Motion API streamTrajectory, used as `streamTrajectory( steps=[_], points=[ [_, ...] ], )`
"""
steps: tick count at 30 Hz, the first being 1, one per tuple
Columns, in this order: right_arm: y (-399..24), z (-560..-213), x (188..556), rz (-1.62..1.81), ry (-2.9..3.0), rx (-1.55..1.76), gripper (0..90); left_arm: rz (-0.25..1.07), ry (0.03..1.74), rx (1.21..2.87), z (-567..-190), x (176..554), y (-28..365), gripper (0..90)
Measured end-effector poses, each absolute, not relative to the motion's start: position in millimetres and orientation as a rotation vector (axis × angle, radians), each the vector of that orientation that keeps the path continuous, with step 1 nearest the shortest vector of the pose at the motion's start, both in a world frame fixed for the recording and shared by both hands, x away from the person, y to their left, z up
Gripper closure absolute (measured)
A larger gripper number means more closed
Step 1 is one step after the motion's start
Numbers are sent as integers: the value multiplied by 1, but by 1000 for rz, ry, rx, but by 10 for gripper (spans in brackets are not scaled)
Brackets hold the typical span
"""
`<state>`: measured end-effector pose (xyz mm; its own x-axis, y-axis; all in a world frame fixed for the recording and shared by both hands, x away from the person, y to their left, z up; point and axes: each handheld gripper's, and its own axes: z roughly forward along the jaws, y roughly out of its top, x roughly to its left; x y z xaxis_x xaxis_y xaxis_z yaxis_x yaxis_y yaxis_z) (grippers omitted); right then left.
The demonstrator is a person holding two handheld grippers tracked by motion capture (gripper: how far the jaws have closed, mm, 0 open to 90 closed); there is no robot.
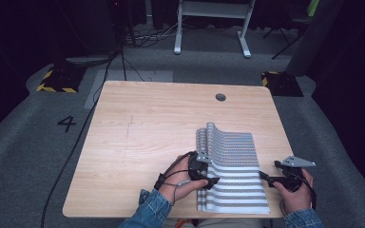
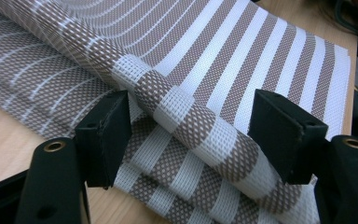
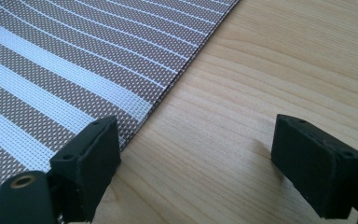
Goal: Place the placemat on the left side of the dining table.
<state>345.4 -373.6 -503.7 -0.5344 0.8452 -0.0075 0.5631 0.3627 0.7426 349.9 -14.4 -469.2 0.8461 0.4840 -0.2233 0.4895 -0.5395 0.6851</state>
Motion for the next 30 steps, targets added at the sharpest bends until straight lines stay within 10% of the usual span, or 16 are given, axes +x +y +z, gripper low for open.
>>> streamTrajectory(
  steps=[5,17,30],
  points=[
    [-374,-504,345,990,2240,1229,155,-33,747,2246,-477,354,-22,356],
    [-373,-504,345,990,2239,1230,158,-9,840,2142,-471,354,-18,824],
    [-372,-503,342,987,2225,1246,180,61,733,2048,-429,336,-2,881]
  ],
)
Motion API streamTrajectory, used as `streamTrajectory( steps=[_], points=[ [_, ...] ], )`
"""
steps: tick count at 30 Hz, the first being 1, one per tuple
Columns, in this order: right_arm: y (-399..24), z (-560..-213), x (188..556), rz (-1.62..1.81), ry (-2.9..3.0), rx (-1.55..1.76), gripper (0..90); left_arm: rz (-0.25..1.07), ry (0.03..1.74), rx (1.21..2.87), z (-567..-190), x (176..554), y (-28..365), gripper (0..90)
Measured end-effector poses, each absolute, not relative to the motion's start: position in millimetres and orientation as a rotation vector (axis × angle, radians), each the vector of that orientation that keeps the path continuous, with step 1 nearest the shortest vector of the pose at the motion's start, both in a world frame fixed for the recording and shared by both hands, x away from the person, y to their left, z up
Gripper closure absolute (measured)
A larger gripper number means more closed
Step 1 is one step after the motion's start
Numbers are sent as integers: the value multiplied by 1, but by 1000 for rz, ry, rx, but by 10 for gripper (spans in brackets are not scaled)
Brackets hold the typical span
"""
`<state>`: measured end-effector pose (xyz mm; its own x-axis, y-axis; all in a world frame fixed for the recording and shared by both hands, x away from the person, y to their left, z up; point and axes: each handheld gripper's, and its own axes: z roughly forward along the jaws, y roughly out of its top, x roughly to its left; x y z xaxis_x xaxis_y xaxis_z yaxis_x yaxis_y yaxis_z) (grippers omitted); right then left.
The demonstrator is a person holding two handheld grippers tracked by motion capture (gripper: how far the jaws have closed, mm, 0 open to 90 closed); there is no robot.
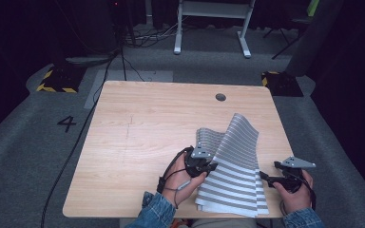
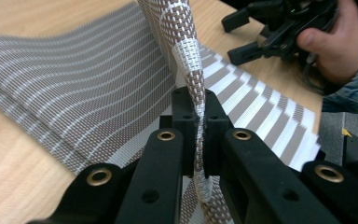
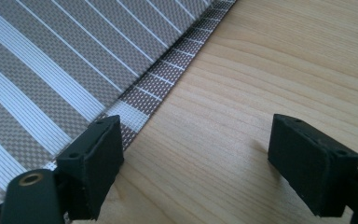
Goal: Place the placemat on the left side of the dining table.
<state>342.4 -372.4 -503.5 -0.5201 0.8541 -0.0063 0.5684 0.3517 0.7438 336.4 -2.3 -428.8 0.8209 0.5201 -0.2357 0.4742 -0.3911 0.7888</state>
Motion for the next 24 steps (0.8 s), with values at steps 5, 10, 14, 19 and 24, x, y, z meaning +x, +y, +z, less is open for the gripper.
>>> streamTrajectory(
  steps=[5,10,14,19,24],
  points=[
    [-372,-504,342,986,2225,1242,180,98,707,2017,-404,329,16,883],
    [-372,-504,342,985,2224,1242,180,134,687,2015,-388,323,33,884],
    [-372,-503,341,989,2230,1227,213,150,675,1993,-374,316,53,883],
    [-372,-503,341,995,2229,1217,221,160,676,1984,-362,308,78,884],
    [-372,-503,341,995,2229,1215,221,174,681,1996,-358,303,101,883]
  ],
)
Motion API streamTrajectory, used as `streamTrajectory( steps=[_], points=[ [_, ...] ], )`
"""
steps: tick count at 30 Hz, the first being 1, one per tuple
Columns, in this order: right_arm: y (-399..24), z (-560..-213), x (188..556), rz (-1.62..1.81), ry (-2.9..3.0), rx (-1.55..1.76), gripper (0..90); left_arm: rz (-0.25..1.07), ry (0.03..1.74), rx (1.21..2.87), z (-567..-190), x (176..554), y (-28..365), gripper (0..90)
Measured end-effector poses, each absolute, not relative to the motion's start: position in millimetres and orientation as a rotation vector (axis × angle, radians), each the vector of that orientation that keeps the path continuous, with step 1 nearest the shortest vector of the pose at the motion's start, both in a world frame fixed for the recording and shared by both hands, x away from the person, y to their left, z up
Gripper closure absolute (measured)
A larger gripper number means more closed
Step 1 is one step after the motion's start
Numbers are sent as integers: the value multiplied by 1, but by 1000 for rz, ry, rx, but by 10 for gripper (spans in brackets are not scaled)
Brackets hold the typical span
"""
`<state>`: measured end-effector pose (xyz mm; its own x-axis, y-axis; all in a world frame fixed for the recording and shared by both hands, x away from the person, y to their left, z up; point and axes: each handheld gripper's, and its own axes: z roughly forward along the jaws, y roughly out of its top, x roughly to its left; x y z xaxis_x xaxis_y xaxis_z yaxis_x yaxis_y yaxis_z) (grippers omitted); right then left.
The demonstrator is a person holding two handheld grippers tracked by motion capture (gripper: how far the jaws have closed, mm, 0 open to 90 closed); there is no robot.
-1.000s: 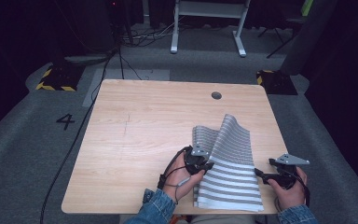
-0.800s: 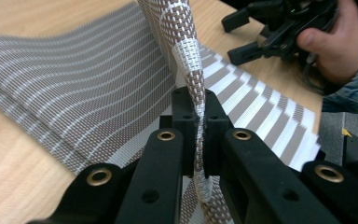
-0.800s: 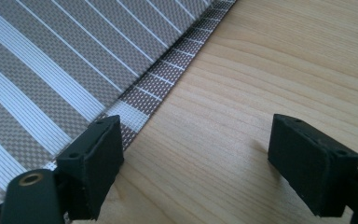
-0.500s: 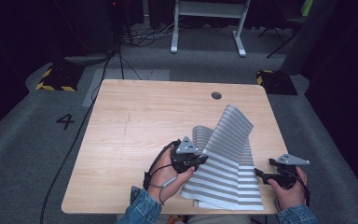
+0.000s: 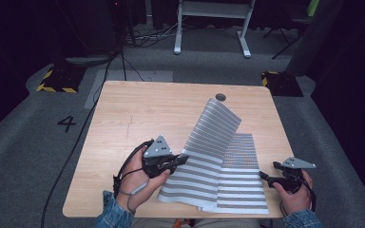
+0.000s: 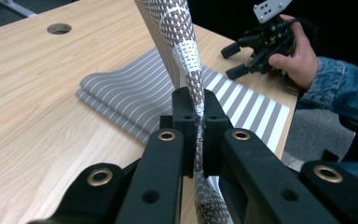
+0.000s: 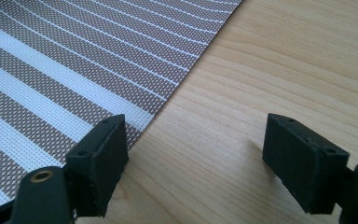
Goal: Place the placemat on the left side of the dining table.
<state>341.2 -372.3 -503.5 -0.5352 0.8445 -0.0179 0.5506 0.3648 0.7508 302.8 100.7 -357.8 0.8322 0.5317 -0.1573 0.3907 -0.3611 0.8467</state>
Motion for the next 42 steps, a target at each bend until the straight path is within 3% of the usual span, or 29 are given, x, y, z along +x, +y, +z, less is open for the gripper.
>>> streamTrajectory(
  steps=[23,29,36,42],
  points=[
    [-372,-503,341,997,2230,1219,222,258,839,2027,-349,307,195,883],
    [-372,-503,341,997,2230,1219,222,288,863,2097,-352,324,219,882],
    [-372,-503,341,997,2230,1219,222,226,824,2198,-364,356,230,882],
    [-372,-503,341,997,2230,1219,222,252,850,2181,-390,386,234,850]
  ],
)
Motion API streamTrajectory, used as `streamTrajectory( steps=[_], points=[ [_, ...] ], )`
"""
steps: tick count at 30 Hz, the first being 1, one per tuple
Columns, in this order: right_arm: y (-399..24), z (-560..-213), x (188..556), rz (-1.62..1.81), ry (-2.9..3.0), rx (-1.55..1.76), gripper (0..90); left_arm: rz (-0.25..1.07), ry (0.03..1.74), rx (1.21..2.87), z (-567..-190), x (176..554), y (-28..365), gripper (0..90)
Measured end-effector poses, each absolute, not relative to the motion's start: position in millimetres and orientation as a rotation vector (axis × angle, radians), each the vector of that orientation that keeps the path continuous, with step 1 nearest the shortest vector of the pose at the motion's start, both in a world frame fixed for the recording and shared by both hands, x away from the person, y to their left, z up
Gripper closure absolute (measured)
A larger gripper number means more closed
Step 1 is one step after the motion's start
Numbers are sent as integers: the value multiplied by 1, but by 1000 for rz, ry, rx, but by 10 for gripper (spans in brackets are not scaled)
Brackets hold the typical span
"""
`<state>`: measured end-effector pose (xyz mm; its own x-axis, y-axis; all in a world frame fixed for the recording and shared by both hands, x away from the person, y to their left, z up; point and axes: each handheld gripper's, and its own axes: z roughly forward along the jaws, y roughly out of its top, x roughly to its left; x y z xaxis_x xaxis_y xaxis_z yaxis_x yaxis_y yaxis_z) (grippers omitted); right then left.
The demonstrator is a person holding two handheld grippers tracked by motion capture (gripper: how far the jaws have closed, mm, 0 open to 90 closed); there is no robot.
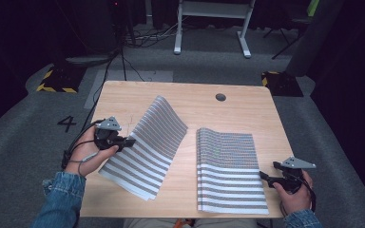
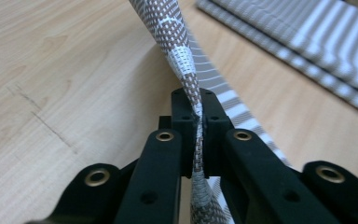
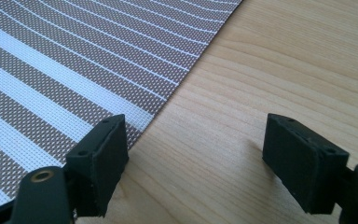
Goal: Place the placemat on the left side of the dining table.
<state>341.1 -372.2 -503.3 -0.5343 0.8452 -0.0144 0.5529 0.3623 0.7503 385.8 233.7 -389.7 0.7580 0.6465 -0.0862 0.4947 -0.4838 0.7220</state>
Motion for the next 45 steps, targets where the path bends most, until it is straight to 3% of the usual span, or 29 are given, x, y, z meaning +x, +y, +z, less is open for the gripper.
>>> streamTrajectory(
  steps=[1,2,3,4,7,13,20,33,38,45],
  points=[
    [-372,-503,341,997,2230,1219,222,292,869,2136,-395,391,235,765],
    [-372,-503,341,997,2230,1219,222,362,901,2101,-399,395,237,610],
    [-372,-503,341,997,2230,1219,222,436,936,2080,-402,400,241,377],
    [-372,-503,341,997,2230,1220,222,490,977,2063,-404,403,244,337],
    [-372,-503,341,997,2230,1219,222,586,1063,2068,-403,404,253,324],
    [-372,-503,341,997,2230,1219,222,549,1035,2037,-400,395,242,324],
    [-372,-503,341,997,2230,1219,222,467,921,2080,-402,374,195,317],
    [-372,-503,341,996,2234,1214,223,354,837,2292,-462,378,113,324],
    [-372,-503,342,1000,2234,1216,223,287,920,2286,-482,392,102,311],
    [-372,-503,342,1001,2235,1214,223,340,943,2296,-493,401,100,295]
  ],
)
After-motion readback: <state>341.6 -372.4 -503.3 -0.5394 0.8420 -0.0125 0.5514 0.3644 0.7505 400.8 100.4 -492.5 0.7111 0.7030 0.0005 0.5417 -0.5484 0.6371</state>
